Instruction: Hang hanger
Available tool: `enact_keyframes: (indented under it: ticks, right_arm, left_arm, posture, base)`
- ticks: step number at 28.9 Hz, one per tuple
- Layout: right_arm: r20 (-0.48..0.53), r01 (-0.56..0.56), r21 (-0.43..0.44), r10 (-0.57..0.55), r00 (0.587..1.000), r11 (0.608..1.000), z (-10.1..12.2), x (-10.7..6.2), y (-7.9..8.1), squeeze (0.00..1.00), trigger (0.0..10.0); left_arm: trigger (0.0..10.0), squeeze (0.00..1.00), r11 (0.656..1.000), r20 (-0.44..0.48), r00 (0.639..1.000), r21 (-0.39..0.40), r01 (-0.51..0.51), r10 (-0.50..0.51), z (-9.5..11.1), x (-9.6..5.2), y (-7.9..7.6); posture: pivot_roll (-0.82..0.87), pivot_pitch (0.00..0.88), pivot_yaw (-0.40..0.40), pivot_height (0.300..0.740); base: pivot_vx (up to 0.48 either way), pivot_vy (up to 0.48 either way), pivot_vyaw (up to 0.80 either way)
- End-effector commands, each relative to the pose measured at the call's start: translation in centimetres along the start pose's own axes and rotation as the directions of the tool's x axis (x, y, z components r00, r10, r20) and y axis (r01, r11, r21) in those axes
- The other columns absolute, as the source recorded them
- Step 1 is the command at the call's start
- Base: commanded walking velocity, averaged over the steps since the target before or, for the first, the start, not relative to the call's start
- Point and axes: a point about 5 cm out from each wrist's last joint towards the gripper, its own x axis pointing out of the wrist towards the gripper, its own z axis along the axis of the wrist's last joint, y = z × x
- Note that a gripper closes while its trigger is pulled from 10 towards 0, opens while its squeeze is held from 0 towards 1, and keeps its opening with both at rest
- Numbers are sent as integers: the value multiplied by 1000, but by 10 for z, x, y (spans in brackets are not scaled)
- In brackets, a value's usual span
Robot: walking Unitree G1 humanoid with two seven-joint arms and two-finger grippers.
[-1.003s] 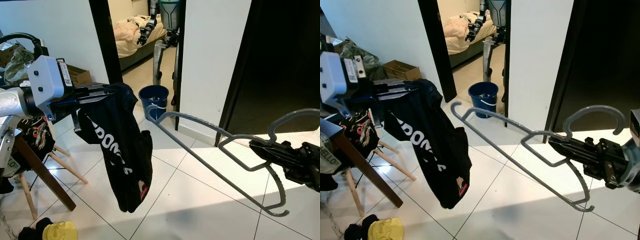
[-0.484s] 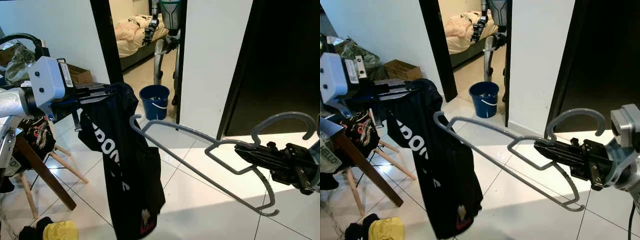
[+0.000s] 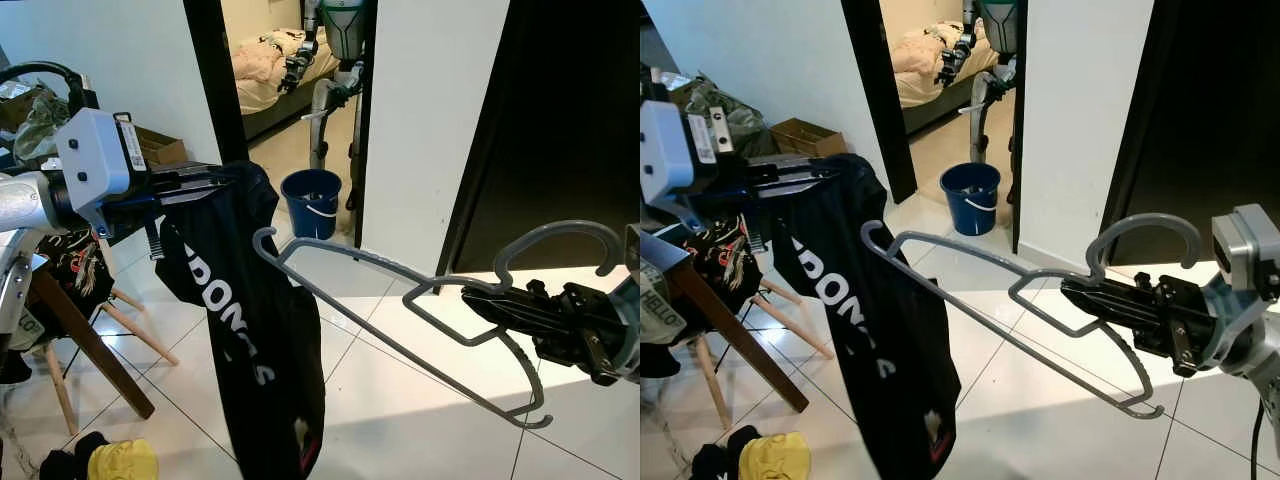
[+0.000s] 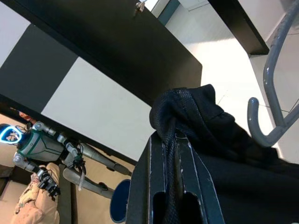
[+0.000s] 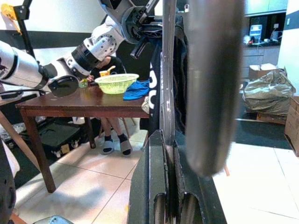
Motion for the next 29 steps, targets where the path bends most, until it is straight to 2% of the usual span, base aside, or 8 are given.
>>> enact_keyframes:
  ticks: [1,6,29]
  right_arm:
    - [-4,-4,-28,4,1000,1000,3,1,1,0,10000]
    - [-10,22,-38,-22,1000,999,6,-5,-1,0,10000]
    - [12,35,-68,-34,999,997,10,0,-5,0,10000]
  left_arm:
    - [10000,0,1000,34,999,17,-1,1,7,3,3]
    - [10000,0,1000,34,999,19,6,-6,8,3,3]
    - [10000,0,1000,42,999,16,21,-22,9,5,1]
  posture:
    - [-31,0,90,740]
    - [-31,0,89,740]
    - [-33,0,90,740]
  base:
    - [0,0,0]
    - [0,0,0]
    - [0,0,0]
